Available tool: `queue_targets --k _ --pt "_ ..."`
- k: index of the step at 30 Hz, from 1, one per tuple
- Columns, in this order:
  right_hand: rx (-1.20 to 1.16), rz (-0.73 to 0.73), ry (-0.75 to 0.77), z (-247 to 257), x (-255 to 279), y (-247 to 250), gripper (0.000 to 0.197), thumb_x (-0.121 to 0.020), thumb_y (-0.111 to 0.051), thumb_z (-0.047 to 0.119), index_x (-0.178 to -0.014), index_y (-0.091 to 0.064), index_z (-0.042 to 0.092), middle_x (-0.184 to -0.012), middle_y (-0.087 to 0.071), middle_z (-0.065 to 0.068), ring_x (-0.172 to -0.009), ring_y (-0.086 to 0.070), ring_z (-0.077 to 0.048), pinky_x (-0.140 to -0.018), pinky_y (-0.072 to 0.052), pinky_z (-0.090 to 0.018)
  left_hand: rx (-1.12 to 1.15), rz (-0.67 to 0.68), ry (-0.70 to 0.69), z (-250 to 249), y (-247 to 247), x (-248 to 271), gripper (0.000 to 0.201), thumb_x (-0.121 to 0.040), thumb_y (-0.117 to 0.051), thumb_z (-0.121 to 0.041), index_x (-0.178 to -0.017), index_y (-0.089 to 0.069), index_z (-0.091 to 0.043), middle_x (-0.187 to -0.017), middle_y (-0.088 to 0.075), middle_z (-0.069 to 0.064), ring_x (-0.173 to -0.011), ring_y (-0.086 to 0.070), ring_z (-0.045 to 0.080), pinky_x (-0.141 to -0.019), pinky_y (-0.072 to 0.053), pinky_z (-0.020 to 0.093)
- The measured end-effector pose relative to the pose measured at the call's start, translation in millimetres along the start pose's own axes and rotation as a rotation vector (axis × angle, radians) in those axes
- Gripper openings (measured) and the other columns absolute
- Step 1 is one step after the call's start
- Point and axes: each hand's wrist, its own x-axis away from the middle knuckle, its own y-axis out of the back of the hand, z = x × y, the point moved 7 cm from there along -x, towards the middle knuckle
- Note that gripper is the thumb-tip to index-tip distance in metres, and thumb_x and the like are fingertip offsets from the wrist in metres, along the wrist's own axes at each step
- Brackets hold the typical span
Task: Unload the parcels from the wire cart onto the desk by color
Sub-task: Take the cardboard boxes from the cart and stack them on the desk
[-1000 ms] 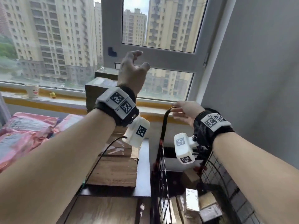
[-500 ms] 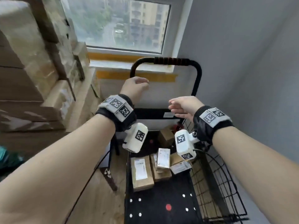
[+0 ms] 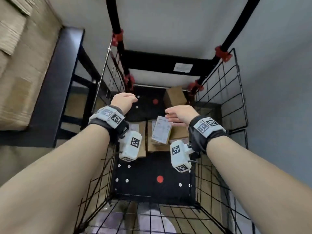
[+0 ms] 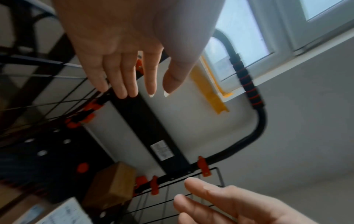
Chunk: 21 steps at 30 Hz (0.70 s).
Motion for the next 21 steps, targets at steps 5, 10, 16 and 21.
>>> queue_targets --k 5,10,16,21 --pt "0.047 0.068 -0.100 -55.3 -77.6 -39.9 0.013 -0.098 -0.047 0.014 -0.094 -0.058 0.007 -0.091 -0.062 -0.005 -0.076 -0.056 -0.011 -0.076 -0.048 -0.024 -0.076 -0.038 0.106 73.9 -15.9 -37.6 0.025 -0.087 -0.059 -0.014 -0.111 -0.066 -0.012 -0.115 -0.063 0.008 -0.114 -0.056 0.026 -0.100 -0.042 0.031" --pt "0.147 0.129 -0.097 -104.4 -131.1 -78.2 0.036 -0.093 -0.050 0.011 -0.127 -0.054 -0.002 -0.132 -0.055 -0.019 -0.118 -0.056 -0.030 -0.100 -0.046 -0.036 -0.262 0.033 0.232 148.9 -45.6 -56.4 0.044 -0.088 -0.059 -0.020 -0.130 -0.052 -0.011 -0.133 -0.053 0.008 -0.119 -0.052 0.027 -0.100 -0.040 0.030" --pt "0.180 0.203 -0.069 -122.7 -162.9 -124.0 0.041 -0.093 -0.047 0.001 -0.134 -0.048 0.001 -0.137 -0.050 -0.018 -0.127 -0.048 -0.032 -0.100 -0.043 -0.034 -0.218 -0.050 0.373 211.5 -53.6 -72.8 0.050 -0.090 -0.057 -0.017 -0.136 -0.044 -0.005 -0.136 -0.051 0.014 -0.122 -0.050 0.028 -0.094 -0.038 0.028" --pt "0.352 0.224 -0.150 -140.3 -171.9 -138.0 0.044 -0.095 -0.044 0.009 -0.137 -0.042 -0.002 -0.142 -0.044 -0.018 -0.131 -0.042 -0.032 -0.103 -0.038 -0.033 -0.174 -0.071 0.464 240.3 -54.1 -77.0 0.055 -0.091 -0.056 -0.018 -0.139 -0.038 0.000 -0.140 -0.047 0.017 -0.125 -0.047 0.030 -0.099 -0.037 0.032"
